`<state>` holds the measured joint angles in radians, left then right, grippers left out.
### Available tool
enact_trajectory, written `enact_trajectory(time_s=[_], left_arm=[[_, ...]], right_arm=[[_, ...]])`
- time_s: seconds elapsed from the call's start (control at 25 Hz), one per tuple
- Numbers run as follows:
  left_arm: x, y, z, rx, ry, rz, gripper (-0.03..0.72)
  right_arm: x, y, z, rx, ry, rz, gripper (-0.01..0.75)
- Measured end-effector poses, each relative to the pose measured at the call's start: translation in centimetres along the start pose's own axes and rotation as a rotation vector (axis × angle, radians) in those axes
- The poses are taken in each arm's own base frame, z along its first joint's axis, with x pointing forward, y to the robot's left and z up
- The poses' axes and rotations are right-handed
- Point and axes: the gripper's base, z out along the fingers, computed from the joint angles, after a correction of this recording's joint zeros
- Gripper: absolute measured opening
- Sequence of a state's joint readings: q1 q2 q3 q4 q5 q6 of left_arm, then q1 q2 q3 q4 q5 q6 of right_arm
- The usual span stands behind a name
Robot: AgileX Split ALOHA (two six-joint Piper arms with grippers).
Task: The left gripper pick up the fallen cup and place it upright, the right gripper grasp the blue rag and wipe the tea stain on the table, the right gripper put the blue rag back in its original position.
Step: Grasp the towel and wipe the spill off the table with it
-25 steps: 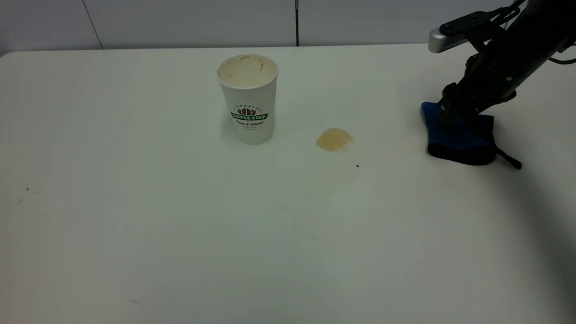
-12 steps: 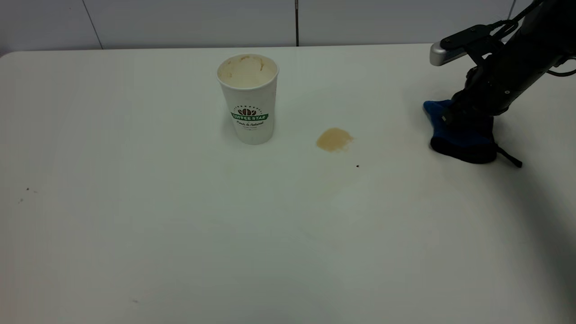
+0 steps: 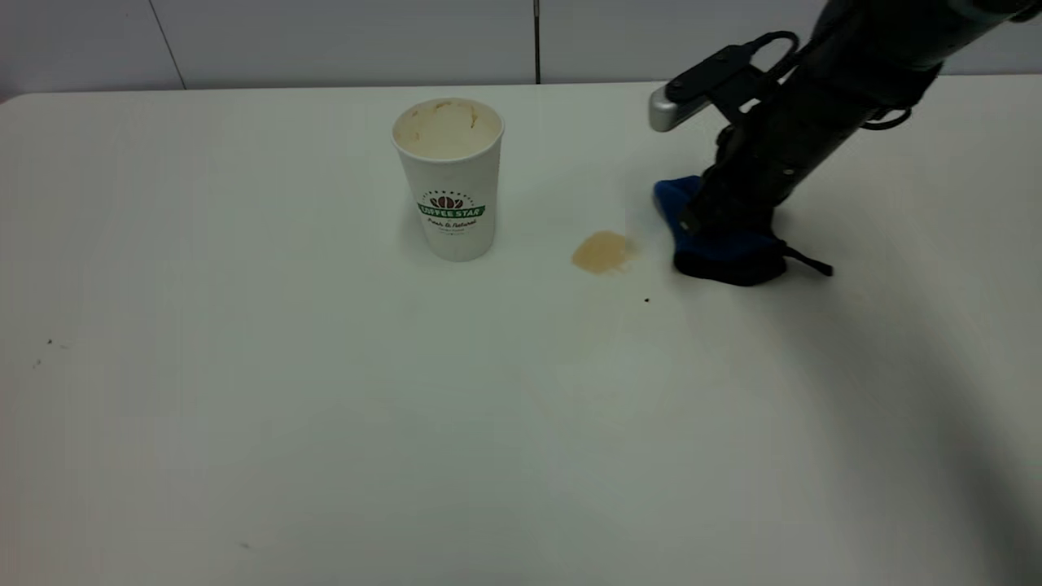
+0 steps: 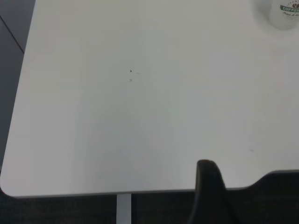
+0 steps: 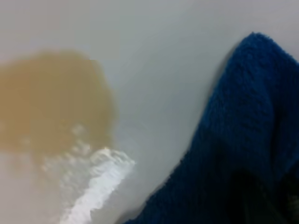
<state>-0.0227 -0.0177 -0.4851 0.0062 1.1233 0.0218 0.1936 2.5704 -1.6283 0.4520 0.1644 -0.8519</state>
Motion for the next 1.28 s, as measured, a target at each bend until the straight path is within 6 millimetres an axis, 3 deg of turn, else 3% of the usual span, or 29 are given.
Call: enact_trajectory(time_s=[0.36,0.56,0.76,1.0,1.12,1.28], left_arm=[[0.0,0.0,0.0,0.000,0.000,0.000,0.494],[0.0,0.0,0.0,0.000,0.000,0.000,0.494],[0.0,0.0,0.0,0.000,0.000,0.000,0.494],[0.0,0.0,0.0,0.000,0.000,0.001,0.494],[0.0,0.0,0.0,0.000,0.000,0.001,0.494],[0.0,0.0,0.0,0.000,0.000,0.001,0.494]], right_arm=[[-3.3,6.6,0.8,-0.087,-0.046,-0.072,0.086],[-3.6,9.9,0.6,-0.171,-0.007,-0.118,0.086],[-3.2,11.5,0.1,-0.278,0.081,-0.157,0.086],[-2.4,10.5,-0.2,-0.298,0.158,-0.218,0.086],[-2.2,8.5,-0.1,-0.259,0.152,-0.153,0.086],[-1.4,4.0,0.1,-0.167,0.113,-0.065,0.086]])
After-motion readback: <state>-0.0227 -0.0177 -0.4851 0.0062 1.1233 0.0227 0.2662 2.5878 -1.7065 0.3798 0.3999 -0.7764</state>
